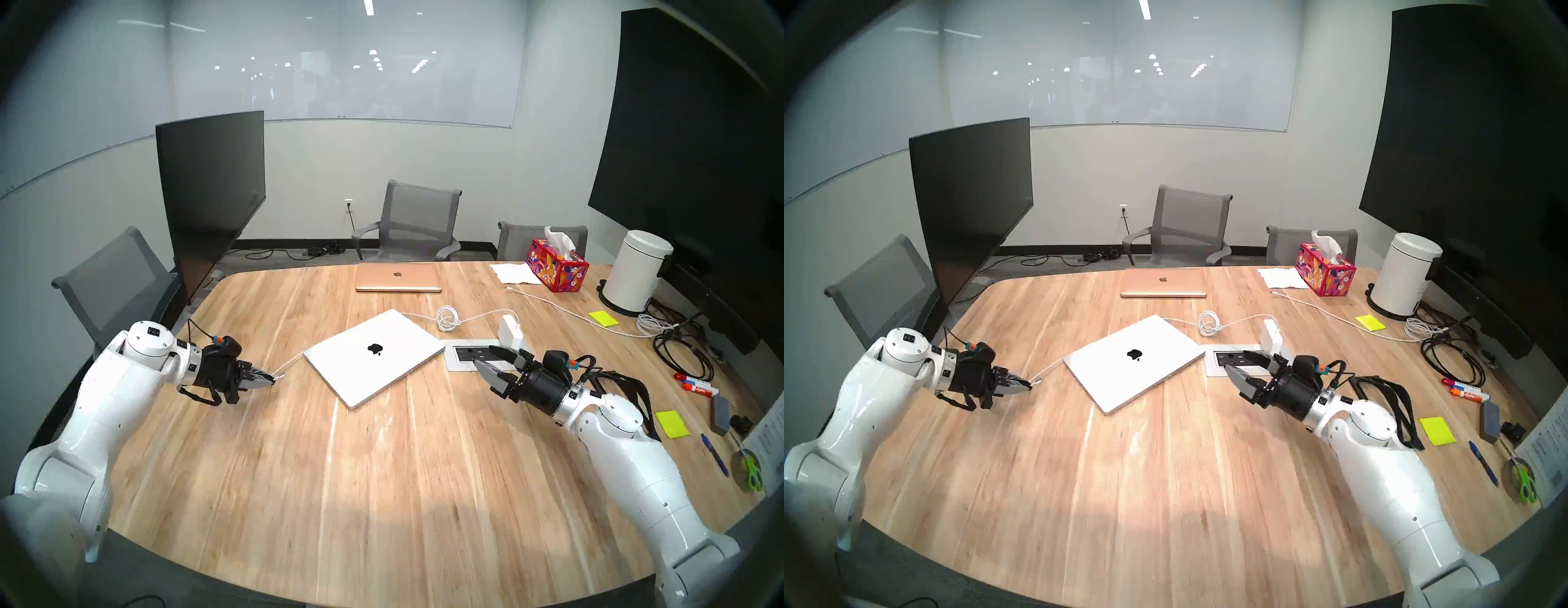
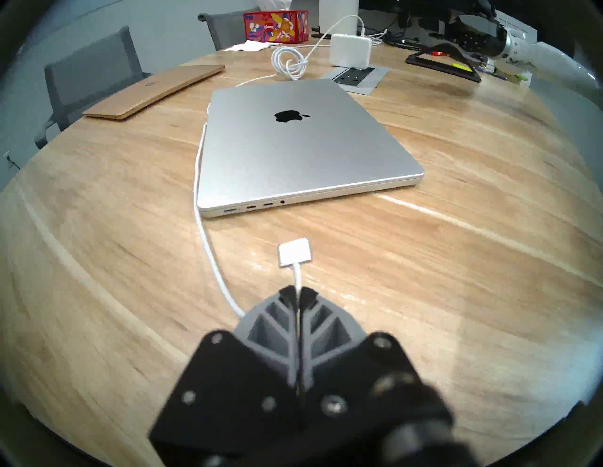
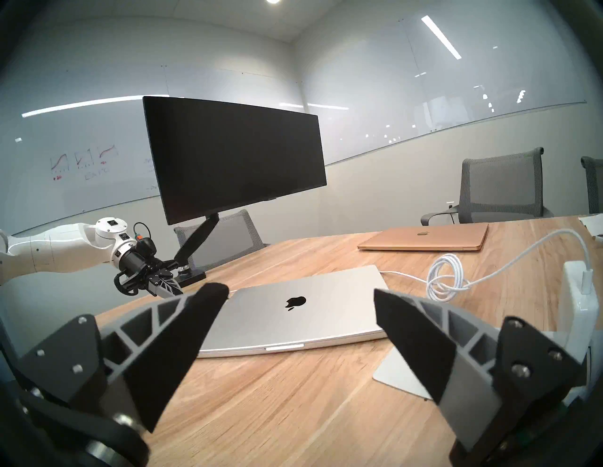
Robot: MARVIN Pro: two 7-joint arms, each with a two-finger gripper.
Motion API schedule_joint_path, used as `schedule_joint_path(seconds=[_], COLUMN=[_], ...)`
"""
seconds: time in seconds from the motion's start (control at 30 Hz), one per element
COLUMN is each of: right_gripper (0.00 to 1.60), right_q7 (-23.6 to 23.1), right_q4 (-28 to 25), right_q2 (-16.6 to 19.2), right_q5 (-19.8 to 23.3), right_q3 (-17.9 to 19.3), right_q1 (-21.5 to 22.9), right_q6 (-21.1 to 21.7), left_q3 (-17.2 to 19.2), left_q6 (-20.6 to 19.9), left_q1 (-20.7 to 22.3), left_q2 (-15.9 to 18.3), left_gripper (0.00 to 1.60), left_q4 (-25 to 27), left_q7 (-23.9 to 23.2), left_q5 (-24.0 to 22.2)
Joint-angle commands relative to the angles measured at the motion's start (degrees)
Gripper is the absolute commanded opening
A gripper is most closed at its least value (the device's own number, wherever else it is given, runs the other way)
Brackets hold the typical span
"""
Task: Unplug the charging cable from the port of the MacBook and lay it on the desk
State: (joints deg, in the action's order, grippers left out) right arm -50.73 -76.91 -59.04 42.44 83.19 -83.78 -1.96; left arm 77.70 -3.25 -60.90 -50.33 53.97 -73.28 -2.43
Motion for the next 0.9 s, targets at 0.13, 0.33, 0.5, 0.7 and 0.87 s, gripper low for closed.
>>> schedule_joint_path(seconds=[0.13,0.33,0.5,0.7,0.87], right_gripper=[1.6,1.6,1.6,1.6,1.6], right_q7=[0.11,0.09,0.08,0.08,0.06], right_q4=[-1.0,-1.0,-0.99,-0.99,-0.98], right_q2=[0.1,0.08,0.07,0.06,0.04], right_q5=[0.16,0.15,0.13,0.12,0.1], right_q3=[0.36,0.38,0.39,0.41,0.42], right_q1=[0.43,0.43,0.43,0.43,0.44], right_q6=[0.09,0.1,0.1,0.11,0.11], left_q3=[0.56,0.55,0.32,0.25,1.44], left_q6=[1.11,0.84,0.93,0.86,0.73], left_q1=[-1.12,-1.24,-0.97,-0.98,-2.01], left_q2=[0.62,0.58,0.45,0.44,0.56], left_gripper=[0.37,0.96,1.22,1.18,1.2], left_q4=[0.9,1.31,1.12,1.28,2.73], left_q7=[0.79,1.02,1.23,1.42,1.7], left_q5=[0.04,-0.08,0.02,-0.03,-1.34])
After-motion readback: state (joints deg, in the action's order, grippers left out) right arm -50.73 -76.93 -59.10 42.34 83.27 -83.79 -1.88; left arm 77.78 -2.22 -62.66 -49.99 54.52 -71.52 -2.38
